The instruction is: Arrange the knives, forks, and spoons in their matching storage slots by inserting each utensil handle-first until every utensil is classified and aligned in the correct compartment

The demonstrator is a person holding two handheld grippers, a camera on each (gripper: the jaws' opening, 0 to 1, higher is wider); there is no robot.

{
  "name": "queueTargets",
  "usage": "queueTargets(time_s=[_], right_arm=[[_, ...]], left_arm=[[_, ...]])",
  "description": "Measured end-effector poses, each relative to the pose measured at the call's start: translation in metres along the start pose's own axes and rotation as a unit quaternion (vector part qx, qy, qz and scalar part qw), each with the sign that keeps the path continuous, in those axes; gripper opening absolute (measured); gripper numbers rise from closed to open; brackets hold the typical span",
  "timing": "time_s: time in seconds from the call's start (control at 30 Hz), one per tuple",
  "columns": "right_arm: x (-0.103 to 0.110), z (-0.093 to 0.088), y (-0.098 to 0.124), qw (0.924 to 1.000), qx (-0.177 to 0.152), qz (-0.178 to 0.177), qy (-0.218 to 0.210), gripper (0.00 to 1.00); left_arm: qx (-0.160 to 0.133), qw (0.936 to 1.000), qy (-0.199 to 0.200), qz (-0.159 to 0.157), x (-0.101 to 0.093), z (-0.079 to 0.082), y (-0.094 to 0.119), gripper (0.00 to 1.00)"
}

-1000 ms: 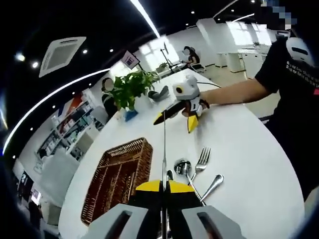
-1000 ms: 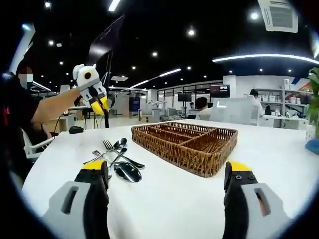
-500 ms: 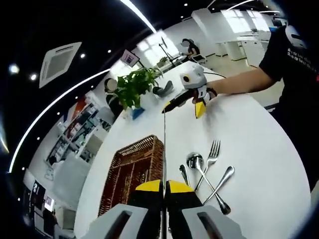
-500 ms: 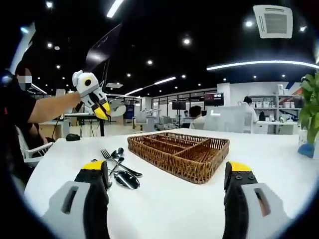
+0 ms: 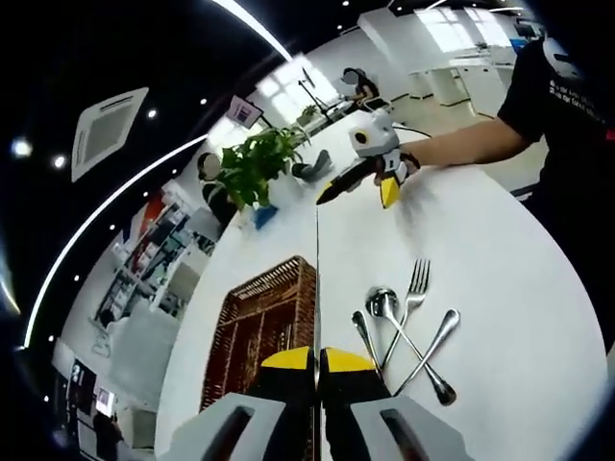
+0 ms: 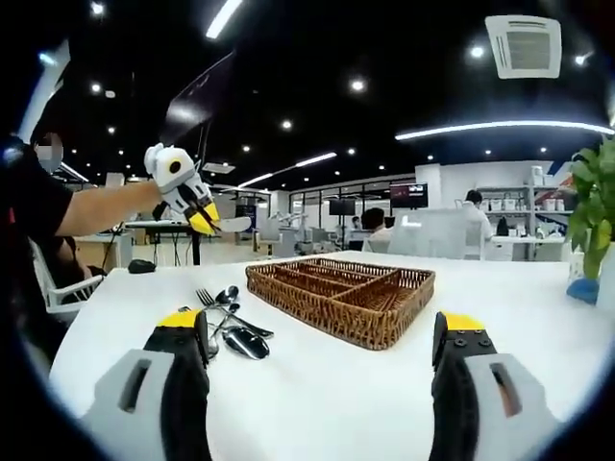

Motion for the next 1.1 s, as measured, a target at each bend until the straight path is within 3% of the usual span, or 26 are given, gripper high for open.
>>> queueTargets(time_s=[0.37,1.1], right_arm=[[0.005,-0.002,-0.006,0.9999,0.012,0.012,0.003,1.0],[0.003,-0.004,-0.01,0.9997,0.02,-0.002,0.012,1.0]], left_arm=[[0.0,1.0,-0.006,-0.004,0.007,-0.009,-0.008,0.01],[0.025,0.9995,0.019,-0.009,0.041,-0.069,-0.07,0.01]])
Point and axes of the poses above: the point that each gripper's makers call its tool centre point, and the gripper's own axes: y roughly backward along the fingers, x roughly to its left, z roughly out of its top, the point moved 10 cm from there along y, roughly backward along the fingers, and after that the axes turned 13 degrees about z, right-handed, at the moved point
